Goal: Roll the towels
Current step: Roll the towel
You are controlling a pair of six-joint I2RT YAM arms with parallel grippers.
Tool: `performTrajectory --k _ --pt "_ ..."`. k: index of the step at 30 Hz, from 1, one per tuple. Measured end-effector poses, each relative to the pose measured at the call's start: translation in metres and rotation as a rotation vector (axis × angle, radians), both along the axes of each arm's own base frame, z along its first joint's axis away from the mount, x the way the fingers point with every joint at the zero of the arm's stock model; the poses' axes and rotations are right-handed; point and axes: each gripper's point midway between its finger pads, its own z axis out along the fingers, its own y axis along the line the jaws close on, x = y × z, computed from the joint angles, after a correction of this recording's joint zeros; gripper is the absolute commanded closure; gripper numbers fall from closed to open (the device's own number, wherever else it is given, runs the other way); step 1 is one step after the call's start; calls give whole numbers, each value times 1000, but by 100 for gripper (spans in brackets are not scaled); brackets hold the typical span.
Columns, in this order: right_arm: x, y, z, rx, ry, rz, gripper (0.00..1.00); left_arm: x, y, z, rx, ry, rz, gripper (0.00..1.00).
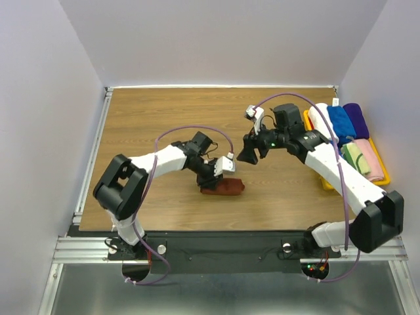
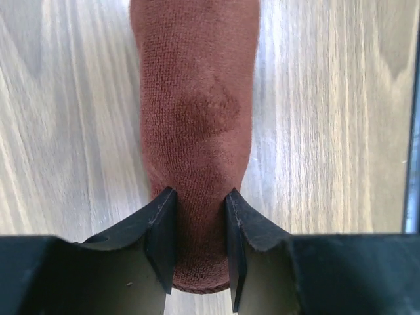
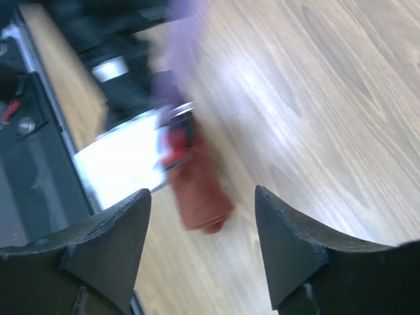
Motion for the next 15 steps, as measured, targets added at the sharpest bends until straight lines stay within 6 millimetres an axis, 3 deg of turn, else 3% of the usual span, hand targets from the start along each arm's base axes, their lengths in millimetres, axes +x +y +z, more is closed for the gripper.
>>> performTrajectory --k 3,7,11,15 --pt "-13 -4 13 1 -28 16 38 5 0 -1 -13 117 17 72" --pt "-24 -15 14 -53 -55 22 41 7 -1 -2 -25 234 27 72" --pt "-35 -24 17 -88 -86 44 38 8 0 -2 -35 293 25 72" --pt "-46 -15 2 -159 -97 111 33 10 -1 -2 -35 350 21 72"
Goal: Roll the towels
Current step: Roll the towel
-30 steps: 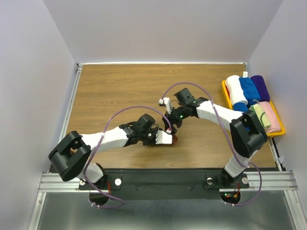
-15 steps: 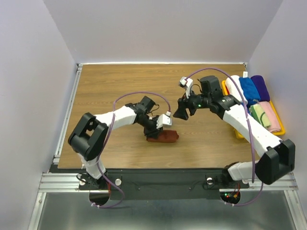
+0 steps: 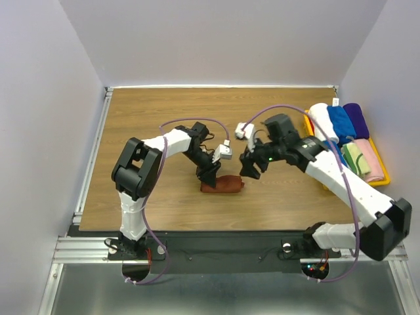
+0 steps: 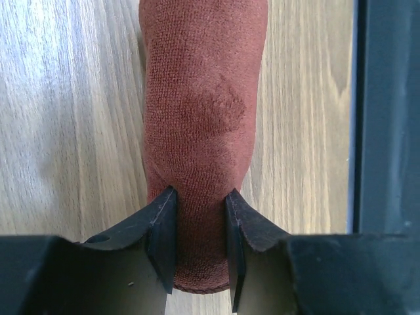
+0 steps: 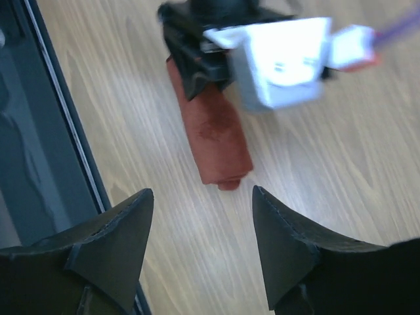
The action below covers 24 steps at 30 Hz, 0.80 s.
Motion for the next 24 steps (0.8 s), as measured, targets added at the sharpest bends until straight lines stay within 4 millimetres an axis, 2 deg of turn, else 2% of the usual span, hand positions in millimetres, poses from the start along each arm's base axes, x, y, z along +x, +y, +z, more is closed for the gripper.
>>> performTrajectory --k 6,10,15,19,24 --pt "-26 44 -61 -215 -46 171 29 3 0 -1 14 70 -16 72" --pt "-36 55 -92 -314 -115 220 26 5 0 0 12 124 -13 72" --pt "-23 59 -128 -415 -186 210 25 6 0 0 6 182 -7 72" --pt "-7 61 -147 -469 -220 189 25 6 1 0 -4 204 -9 72" --pt "3 65 -155 -487 -257 189 25 7 1 -1 -4 226 -12 72"
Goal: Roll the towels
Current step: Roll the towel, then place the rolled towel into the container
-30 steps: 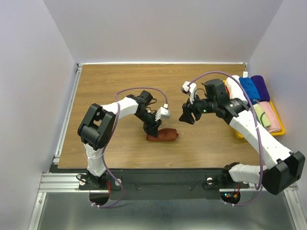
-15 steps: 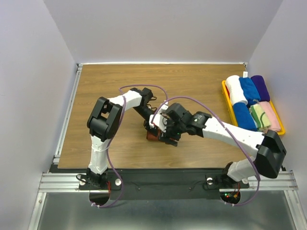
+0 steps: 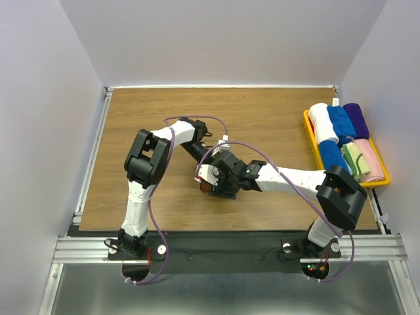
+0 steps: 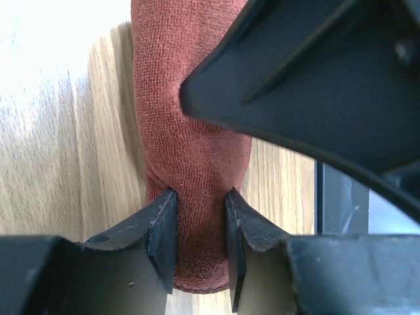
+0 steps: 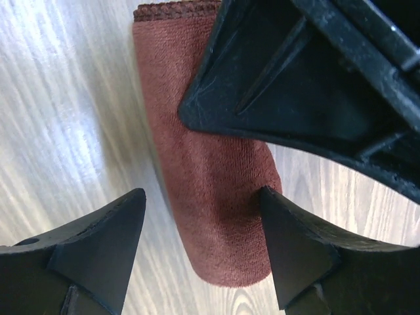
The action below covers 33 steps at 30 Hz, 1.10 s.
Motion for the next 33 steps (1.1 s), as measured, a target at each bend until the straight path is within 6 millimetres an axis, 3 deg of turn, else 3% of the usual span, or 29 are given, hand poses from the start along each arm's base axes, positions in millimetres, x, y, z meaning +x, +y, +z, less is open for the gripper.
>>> performTrajectory --k 14,18,21,23,28,31,33 --pt "9 4 -24 -23 -51 59 40 3 2 0 11 73 -4 62" --pt "15 8 -29 -19 -76 65 60 3 3 0 13 75 -2 53" --pt "17 9 -29 -14 -89 67 88 3 4 -1 16 67 -7 45" --pt "18 9 -28 -11 -99 65 99 5 6 -2 20 62 -3 37" --pt "17 7 -28 21 -105 45 99 17 17 -1 28 17 26 32" --pt "14 8 -26 55 -78 25 99 32 36 8 42 -47 79 31" --pt "12 4 -25 68 -36 -1 99 49 56 16 69 -116 127 20"
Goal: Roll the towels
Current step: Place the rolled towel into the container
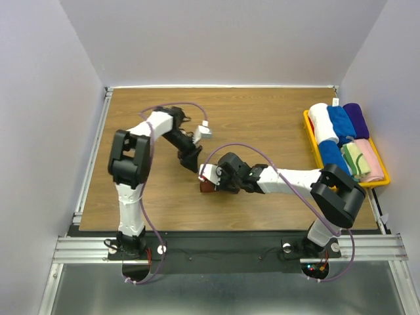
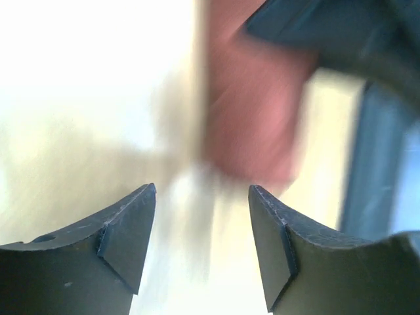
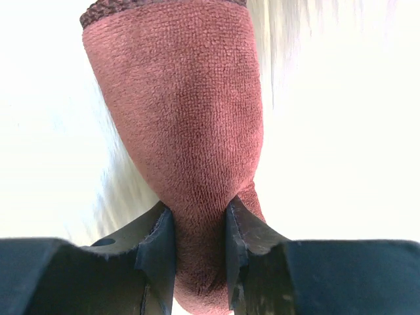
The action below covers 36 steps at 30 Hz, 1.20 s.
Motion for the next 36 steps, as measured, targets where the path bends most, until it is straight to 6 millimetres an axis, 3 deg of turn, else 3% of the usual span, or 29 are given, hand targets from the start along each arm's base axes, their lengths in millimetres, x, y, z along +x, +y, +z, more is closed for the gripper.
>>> performTrajectory --k 2,5,8,12,16,20,24,27,28,32,35,36 --pt "-2 -11 1 10 74 -48 99 24 24 10 35 -91 79 1" --pt "-1 -22 4 19 158 -115 99 59 60 36 62 -239 224 1" --pt "-1 -32 9 32 243 -188 99 76 82 66 78 -377 337 1" --pt "4 -45 24 67 346 -290 99 78 82 115 36 -549 436 1" --pt "31 -67 62 156 374 -413 100 78 75 162 -37 -670 503 1" --pt "60 -107 107 245 338 -544 99 82 63 178 -73 -688 557 1" --pt "78 -168 150 312 271 -697 99 78 37 174 -66 -667 575 1" --pt "88 -227 181 339 203 -833 99 68 13 163 -57 -664 584 1" --pt "91 -255 190 339 175 -893 99 63 6 159 -51 -653 582 1" --pt "89 -343 209 311 93 -1076 99 55 -5 151 -39 -630 594 1" --pt "73 -412 208 247 78 -1200 99 59 -2 152 -33 -630 621 1" --pt "71 -422 207 240 79 -1219 99 60 -1 152 -31 -628 627 1"
